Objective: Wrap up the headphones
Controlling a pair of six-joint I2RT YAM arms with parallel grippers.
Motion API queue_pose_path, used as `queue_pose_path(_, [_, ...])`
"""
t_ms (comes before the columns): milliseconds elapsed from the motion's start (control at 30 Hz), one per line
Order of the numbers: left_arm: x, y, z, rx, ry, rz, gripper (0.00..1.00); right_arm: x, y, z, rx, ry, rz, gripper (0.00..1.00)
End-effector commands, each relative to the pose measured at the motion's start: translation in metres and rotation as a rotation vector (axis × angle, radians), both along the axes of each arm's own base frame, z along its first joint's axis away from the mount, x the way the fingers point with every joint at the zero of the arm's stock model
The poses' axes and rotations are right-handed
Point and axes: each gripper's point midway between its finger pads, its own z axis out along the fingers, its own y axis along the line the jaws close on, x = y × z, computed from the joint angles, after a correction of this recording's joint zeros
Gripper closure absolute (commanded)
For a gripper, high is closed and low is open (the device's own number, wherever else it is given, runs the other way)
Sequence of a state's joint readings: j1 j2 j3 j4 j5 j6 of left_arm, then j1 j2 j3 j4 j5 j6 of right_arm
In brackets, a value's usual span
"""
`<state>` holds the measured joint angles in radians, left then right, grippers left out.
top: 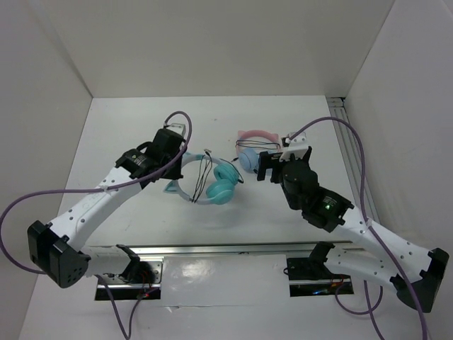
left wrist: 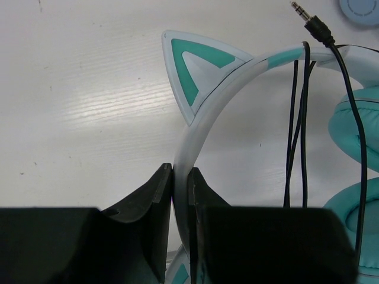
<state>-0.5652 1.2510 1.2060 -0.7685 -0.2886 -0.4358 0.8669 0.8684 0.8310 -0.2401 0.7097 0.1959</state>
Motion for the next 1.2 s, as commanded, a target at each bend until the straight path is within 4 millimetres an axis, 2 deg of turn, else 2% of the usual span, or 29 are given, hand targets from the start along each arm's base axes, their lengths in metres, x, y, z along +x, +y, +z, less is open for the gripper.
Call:
queue_pose_path(0, [0.036,-0.006,0.020,-0.112,-0.125,0.136,1.00,-0.008,0.003,0.018,0.062,-0.007,0.041,0.00])
queue_pose_path(100, [0.064,0.010,0.009,-0.117,-0.132,0.244,1.00,-0.012,0.007,0.021,0.087,-0.015,0.080,0.00])
queue_pose_path(167, [0.096,0.022,0.011,-0.159,-0.193,0.303,1.00,-0.012,0.009,0.021,0.089,-0.013,0.090,0.00])
queue_pose_path(200, [0.109,0.019,-0.002,-0.167,-0.176,0.284,1.00,-0.012,0.009,0.021,0.089,-0.013,0.090,0.00])
queue_pose_path(233, [0.125,0.028,-0.005,-0.158,-0.197,0.278,1.00,-0.012,0.009,0.021,0.089,-0.013,0.090,0.00])
queue_pose_path(267, [0.143,0.030,-0.002,-0.178,-0.236,0.282,1.00,-0.013,0.011,0.015,0.074,0.004,0.098,0.00])
queue_pose_path(300, [0.151,0.030,-0.011,-0.188,-0.224,0.263,1.00,-0.013,0.011,0.015,0.074,0.004,0.098,0.00])
queue_pose_path(333, [0.165,0.030,-0.029,-0.165,-0.201,0.232,1.00,-0.014,0.010,0.012,0.071,0.017,0.096,0.00])
queue_pose_path(400, [0.192,0.032,-0.029,-0.174,-0.231,0.185,1.00,-0.016,0.009,0.013,0.082,0.021,0.105,0.00])
queue_pose_path(433, [0.197,0.025,-0.037,-0.172,-0.211,0.139,1.00,-0.019,0.009,0.016,0.093,0.013,0.114,0.00])
queue_pose_path(467, [0.205,0.029,-0.060,-0.130,-0.172,0.125,1.00,-0.020,0.011,0.016,0.093,0.014,0.123,0.00])
queue_pose_path(567, [0.218,0.026,-0.072,-0.150,-0.161,0.097,1.00,-0.025,0.006,0.016,0.111,0.007,0.122,0.00])
queue_pose_path(733, [0.215,0.036,-0.109,-0.143,-0.083,0.134,1.00,-0.025,0.003,0.015,0.094,0.010,0.114,0.00])
queue_pose_path(767, [0.215,0.040,-0.109,-0.137,-0.076,0.175,0.99,-0.025,0.006,0.012,0.088,0.019,0.124,0.00])
queue_pose_path(800, [0.215,0.038,-0.109,-0.125,-0.081,0.188,0.86,-0.025,0.007,0.017,0.096,0.012,0.125,0.00])
queue_pose_path(833, [0.210,0.044,-0.114,-0.108,-0.065,0.215,0.60,-0.026,0.008,0.014,0.090,0.022,0.136,0.00])
queue_pose_path(867, [0.209,0.049,-0.118,-0.084,-0.064,0.236,0.50,-0.026,0.011,0.016,0.092,0.024,0.146,0.00])
queue_pose_path(933, [0.204,0.050,-0.111,-0.085,-0.078,0.259,0.17,-0.028,0.014,0.013,0.090,0.037,0.172,0.00])
queue_pose_path(1033, [0.202,0.054,-0.087,-0.092,-0.130,0.281,0.09,-0.032,0.015,0.024,0.121,0.024,0.191,0.00])
queue_pose_path(1067, [0.201,0.051,-0.078,-0.094,-0.151,0.278,0.00,-0.034,0.014,0.031,0.147,0.013,0.190,0.00])
queue_pose_path(1100, [0.200,0.056,-0.068,-0.083,-0.170,0.295,0.00,-0.036,0.014,0.034,0.145,0.019,0.200,0.00])
queue_pose_path(1133, [0.198,0.049,-0.036,-0.095,-0.229,0.286,0.00,-0.038,0.015,0.037,0.158,0.024,0.207,0.00])
queue_pose_path(1167, [0.194,0.052,-0.014,-0.071,-0.258,0.310,0.00,-0.040,0.013,0.048,0.174,0.008,0.209,0.00])
